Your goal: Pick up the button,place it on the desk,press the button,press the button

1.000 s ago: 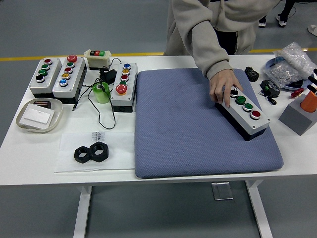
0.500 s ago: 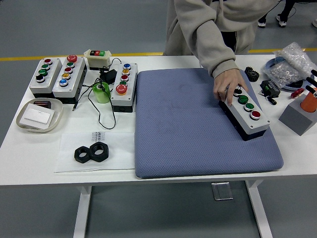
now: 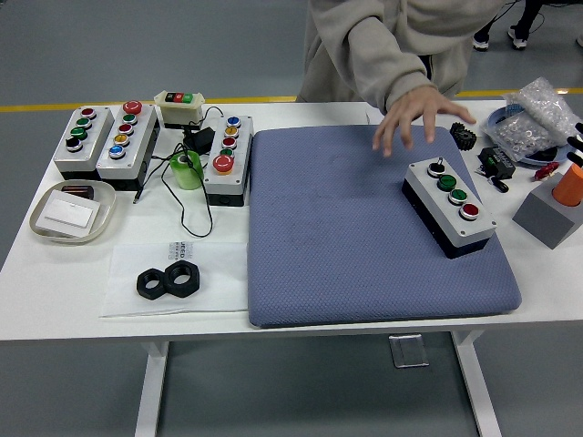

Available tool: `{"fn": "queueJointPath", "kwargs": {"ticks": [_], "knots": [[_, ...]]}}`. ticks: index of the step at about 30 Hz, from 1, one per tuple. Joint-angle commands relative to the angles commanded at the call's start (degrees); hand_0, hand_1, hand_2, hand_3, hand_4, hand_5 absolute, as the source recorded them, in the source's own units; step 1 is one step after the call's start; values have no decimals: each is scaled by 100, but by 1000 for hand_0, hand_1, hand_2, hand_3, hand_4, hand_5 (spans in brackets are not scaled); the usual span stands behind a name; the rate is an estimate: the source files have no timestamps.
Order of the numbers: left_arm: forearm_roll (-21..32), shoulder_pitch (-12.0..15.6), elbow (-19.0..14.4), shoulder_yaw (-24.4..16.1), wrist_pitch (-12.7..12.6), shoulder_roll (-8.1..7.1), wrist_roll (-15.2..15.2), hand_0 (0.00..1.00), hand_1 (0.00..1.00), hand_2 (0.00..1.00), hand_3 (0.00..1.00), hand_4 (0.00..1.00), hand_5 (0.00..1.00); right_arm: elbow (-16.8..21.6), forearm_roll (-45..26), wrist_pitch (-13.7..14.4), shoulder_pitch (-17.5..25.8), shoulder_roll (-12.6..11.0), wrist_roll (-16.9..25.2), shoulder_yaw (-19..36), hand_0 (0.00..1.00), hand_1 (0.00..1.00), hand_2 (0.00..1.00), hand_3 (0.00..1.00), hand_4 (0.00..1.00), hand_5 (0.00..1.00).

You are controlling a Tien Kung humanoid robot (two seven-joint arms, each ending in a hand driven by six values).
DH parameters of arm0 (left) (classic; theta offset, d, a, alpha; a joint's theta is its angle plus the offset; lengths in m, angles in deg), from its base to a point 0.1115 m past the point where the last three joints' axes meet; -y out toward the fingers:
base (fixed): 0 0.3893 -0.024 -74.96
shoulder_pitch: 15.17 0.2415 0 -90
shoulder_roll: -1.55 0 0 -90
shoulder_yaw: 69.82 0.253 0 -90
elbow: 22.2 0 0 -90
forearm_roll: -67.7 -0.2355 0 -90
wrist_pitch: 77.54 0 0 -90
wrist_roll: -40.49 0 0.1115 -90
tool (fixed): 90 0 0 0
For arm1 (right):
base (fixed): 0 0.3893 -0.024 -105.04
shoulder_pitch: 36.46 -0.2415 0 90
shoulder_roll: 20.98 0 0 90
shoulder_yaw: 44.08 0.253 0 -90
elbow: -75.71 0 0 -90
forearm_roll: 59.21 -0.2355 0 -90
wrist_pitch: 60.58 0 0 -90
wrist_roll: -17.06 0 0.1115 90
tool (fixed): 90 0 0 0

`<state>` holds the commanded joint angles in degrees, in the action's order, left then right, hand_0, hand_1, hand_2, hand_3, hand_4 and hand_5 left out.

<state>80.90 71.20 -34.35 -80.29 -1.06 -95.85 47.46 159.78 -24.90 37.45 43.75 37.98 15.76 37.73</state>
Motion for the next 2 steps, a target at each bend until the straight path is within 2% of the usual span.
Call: {"fn": "queueJointPath", "kwargs": {"ticks": [2], "knots": [[-27,7,0,-17,-3,2,-6,712,830,891,830,643,998,7,7,1,-4,5,-6,-12,969,870,905,863,610,623]]}}
